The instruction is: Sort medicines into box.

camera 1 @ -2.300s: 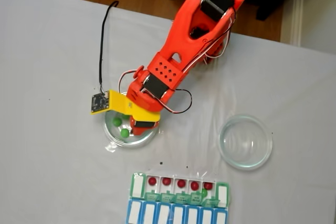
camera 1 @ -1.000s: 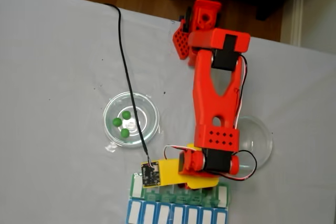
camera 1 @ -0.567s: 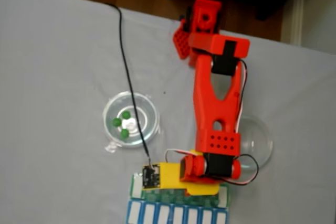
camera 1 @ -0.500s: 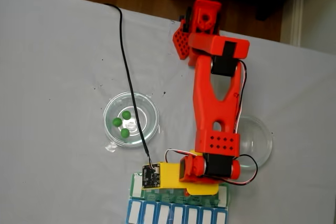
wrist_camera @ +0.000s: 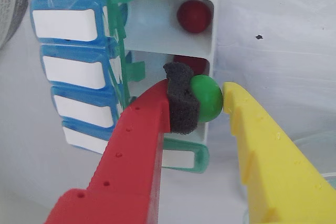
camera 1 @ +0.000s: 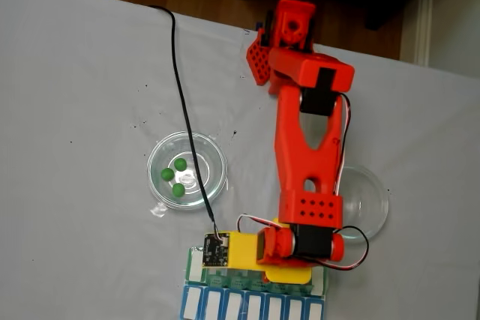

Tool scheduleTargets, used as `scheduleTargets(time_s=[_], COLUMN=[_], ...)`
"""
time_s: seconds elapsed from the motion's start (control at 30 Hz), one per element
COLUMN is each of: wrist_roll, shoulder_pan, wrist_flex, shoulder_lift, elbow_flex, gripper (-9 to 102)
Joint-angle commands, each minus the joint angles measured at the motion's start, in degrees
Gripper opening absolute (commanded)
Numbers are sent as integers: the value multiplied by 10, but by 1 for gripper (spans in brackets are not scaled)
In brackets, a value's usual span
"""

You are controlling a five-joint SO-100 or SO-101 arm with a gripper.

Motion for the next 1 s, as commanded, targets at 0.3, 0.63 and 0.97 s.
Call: scheduleTargets(time_s=[0.3, 0.63, 0.97], wrist_roll=[68, 100, 135], shoulder_pan=[-19, -21, -15], wrist_flex=[-73, -114, -113], shoulder_lift=[48, 57, 90], elbow_flex=[47, 83, 91], gripper=[2, 2, 1])
